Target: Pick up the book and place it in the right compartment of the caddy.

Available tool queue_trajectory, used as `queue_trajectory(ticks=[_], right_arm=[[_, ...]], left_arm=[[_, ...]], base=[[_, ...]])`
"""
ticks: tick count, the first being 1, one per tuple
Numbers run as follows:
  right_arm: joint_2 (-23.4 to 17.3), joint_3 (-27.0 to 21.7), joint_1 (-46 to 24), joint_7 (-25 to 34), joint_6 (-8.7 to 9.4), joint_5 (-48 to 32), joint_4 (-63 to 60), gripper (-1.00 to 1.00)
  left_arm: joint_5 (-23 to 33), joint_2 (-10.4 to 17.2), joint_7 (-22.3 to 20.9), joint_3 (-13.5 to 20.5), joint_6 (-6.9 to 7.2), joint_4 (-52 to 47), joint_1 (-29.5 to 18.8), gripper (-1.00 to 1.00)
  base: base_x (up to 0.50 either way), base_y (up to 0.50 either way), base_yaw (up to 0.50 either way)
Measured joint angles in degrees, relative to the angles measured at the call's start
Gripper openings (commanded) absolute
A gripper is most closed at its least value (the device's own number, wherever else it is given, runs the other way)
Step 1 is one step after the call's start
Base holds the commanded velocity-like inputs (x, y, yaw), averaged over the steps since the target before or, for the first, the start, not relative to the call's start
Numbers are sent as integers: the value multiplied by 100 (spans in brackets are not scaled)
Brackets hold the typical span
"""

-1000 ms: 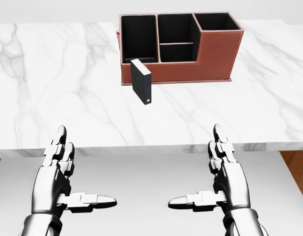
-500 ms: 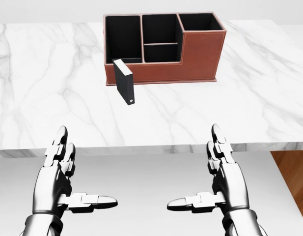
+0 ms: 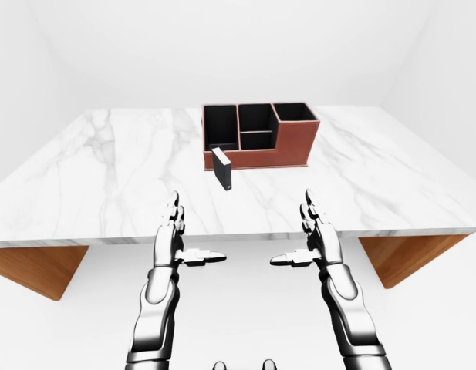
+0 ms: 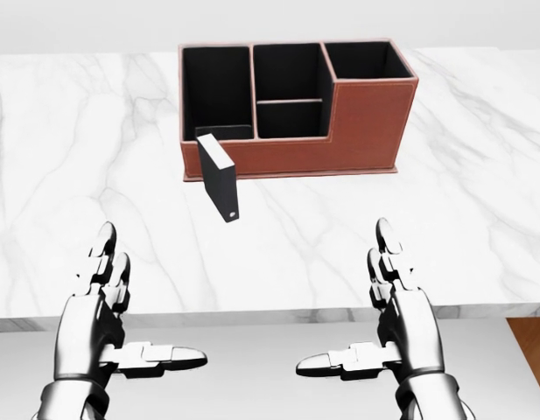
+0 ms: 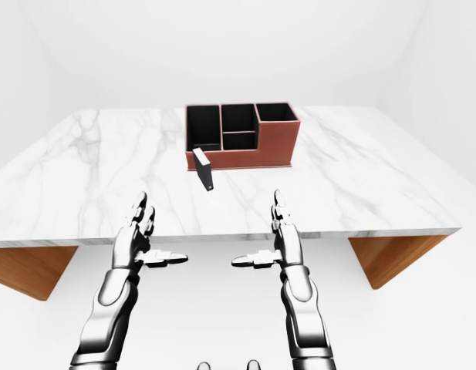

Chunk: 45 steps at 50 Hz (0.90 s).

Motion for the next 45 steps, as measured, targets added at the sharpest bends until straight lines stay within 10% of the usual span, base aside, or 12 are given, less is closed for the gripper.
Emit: queue_trajectory(ticks=[45], right_arm=[[51,95,357,-98,62,-18,-1223,100]], left_arm=[[150,-57,96,-71,49,-1391,322,100]], base=[[8,0,0]])
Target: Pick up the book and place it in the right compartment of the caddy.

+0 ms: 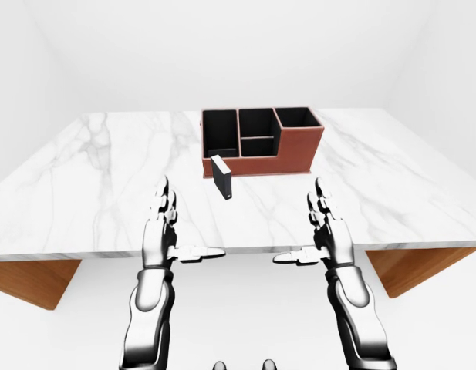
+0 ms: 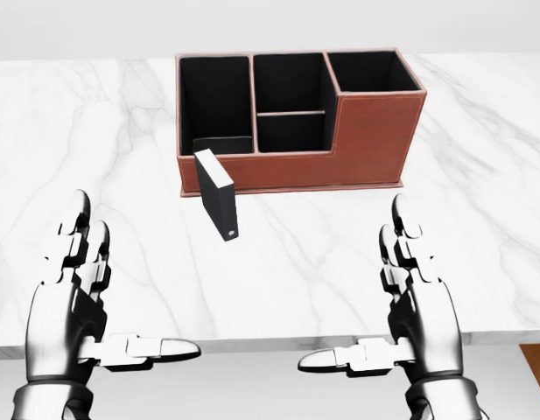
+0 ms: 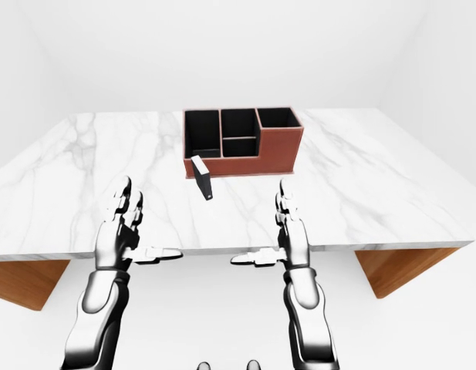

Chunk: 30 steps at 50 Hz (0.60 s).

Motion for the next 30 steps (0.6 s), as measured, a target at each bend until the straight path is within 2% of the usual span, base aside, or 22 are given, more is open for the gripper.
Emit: queue_trajectory(ticks=[30], right_arm=[[5,44,67,-25,-115,-14,-185,100]], left_arm=[[-46,0,62,52,-62,-254,8,100]], base=[[21,0,0]])
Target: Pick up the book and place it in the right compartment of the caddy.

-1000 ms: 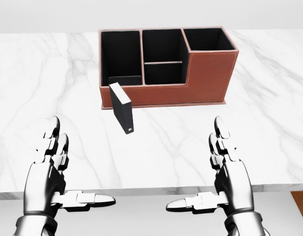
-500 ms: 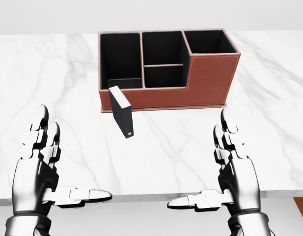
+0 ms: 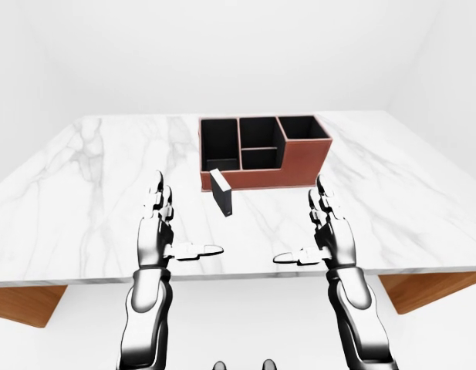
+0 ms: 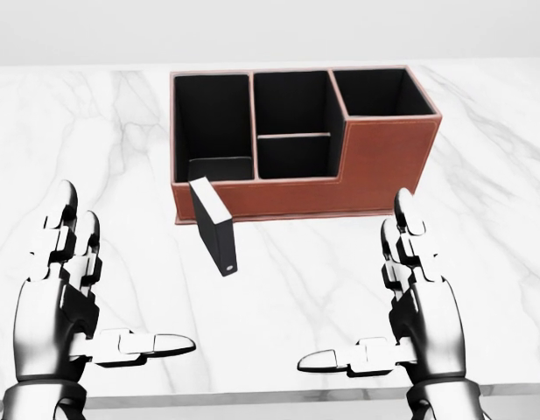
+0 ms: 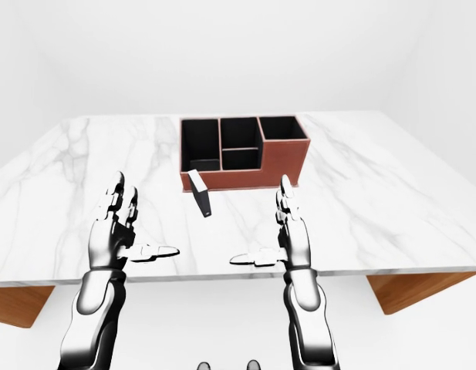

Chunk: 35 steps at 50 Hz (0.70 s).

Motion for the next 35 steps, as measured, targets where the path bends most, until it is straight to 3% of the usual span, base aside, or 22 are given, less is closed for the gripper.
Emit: queue_trajectory(ticks=[35], right_arm=[[0,34,42,17,-75,-51,38,100]], left_arm=[[24,-2,1,-18,-21,44,7,100]], base=[[25,0,0]])
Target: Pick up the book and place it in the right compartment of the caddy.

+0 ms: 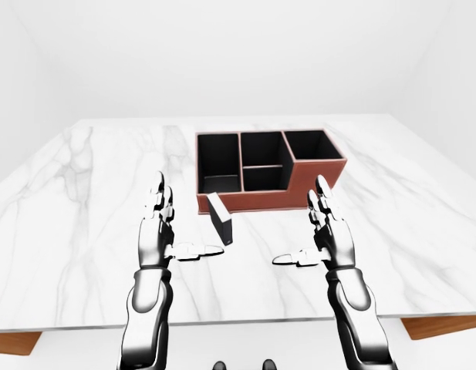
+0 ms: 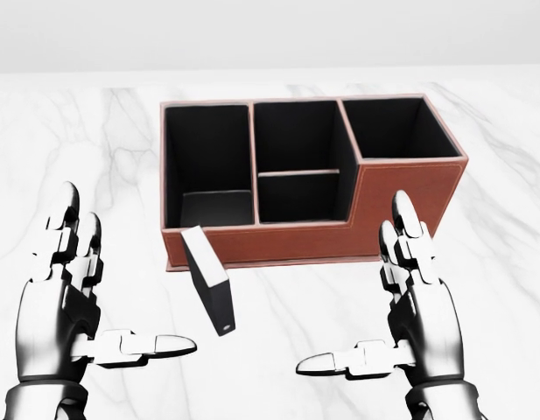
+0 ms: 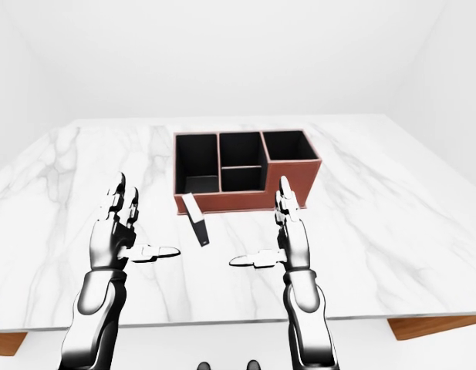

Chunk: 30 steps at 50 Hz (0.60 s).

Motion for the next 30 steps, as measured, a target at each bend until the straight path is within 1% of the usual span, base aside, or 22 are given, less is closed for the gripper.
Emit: queue_trajectory(ticks=[30], right_arm=[[3,29,20,10,-56,-24,51,100]], left_arm=[[6,1,4,2,6,37,-17,100]], base=[[27,0,0]])
